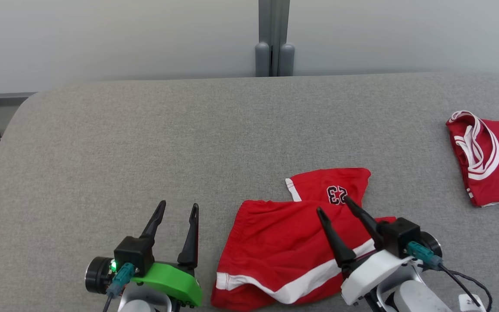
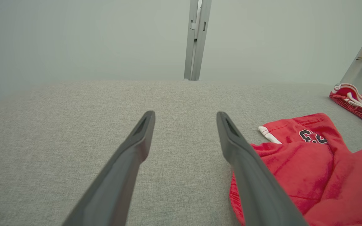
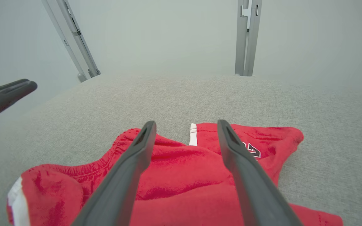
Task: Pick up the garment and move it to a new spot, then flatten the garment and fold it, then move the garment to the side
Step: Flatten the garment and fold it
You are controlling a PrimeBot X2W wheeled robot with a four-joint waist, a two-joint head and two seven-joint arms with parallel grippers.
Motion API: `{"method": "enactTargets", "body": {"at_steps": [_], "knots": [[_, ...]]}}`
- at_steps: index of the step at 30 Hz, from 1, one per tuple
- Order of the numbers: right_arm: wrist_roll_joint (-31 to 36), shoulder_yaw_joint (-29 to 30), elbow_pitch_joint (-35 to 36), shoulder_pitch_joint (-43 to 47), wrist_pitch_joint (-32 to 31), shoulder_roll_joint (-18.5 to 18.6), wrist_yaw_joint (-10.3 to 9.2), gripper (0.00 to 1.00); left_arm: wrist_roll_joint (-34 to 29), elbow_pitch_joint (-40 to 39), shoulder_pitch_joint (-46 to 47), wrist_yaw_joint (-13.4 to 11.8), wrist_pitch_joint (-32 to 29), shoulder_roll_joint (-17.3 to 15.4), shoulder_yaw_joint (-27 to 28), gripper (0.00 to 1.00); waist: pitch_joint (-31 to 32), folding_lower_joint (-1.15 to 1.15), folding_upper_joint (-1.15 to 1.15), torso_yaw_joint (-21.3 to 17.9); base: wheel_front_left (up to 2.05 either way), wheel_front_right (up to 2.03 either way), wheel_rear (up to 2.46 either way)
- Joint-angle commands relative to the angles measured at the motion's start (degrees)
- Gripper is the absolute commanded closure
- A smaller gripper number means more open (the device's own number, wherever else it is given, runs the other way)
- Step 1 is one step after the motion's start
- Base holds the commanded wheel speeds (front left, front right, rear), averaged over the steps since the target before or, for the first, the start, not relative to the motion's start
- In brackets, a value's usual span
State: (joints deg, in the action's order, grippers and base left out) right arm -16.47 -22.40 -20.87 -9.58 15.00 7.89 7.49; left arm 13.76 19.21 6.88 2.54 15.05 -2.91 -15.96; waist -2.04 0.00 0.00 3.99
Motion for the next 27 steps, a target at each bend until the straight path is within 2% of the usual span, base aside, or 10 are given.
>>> {"method": "enactTargets", "body": {"at_steps": [1,6,10,14,19,23,27], "knots": [[1.0,1.8,1.1,1.4,0.2,-0.4,0.00,0.00,0.3,-0.1,-0.8,-0.1,0.1,0.0,-0.1,0.00,0.4,0.00,0.00,-0.4,0.00,0.00,0.00],[3.7,7.3,4.3,4.7,0.1,-1.7,0.00,0.00,0.6,-0.3,-1.3,-0.3,0.2,0.0,-1.0,0.00,0.9,0.00,0.00,-0.7,0.00,0.00,0.00],[5.2,8.5,5.0,5.8,-1.2,-1.2,0.00,0.00,0.5,0.1,-1.5,0.0,0.1,0.0,-1.6,0.00,0.9,0.00,0.00,-0.7,0.00,0.00,0.00],[5.9,7.2,4.9,4.3,-3.2,0.3,0.00,0.00,0.5,0.1,-1.0,0.0,0.1,0.0,-1.8,0.00,0.5,0.00,0.00,-0.4,0.00,0.00,0.00],[4.7,0.8,2.5,-0.9,-7.9,4.4,0.00,0.00,0.8,-0.4,0.3,-0.3,0.2,-0.1,-2.2,0.00,-0.4,0.00,0.00,1.3,0.00,0.00,0.00],[2.5,-7.5,-1.2,-8.3,-13.3,8.6,0.00,0.00,1.2,-1.0,1.3,-0.5,0.1,-0.1,-2.6,0.00,-1.6,0.00,0.00,4.0,0.00,0.00,0.00],[-2.9,-16.7,-4.6,-14.6,-17.9,11.9,-0.01,0.00,1.9,-1.4,2.2,-0.9,0.1,-0.1,-3.1,0.00,-3.0,0.00,0.00,7.4,0.00,0.00,0.00]]}}
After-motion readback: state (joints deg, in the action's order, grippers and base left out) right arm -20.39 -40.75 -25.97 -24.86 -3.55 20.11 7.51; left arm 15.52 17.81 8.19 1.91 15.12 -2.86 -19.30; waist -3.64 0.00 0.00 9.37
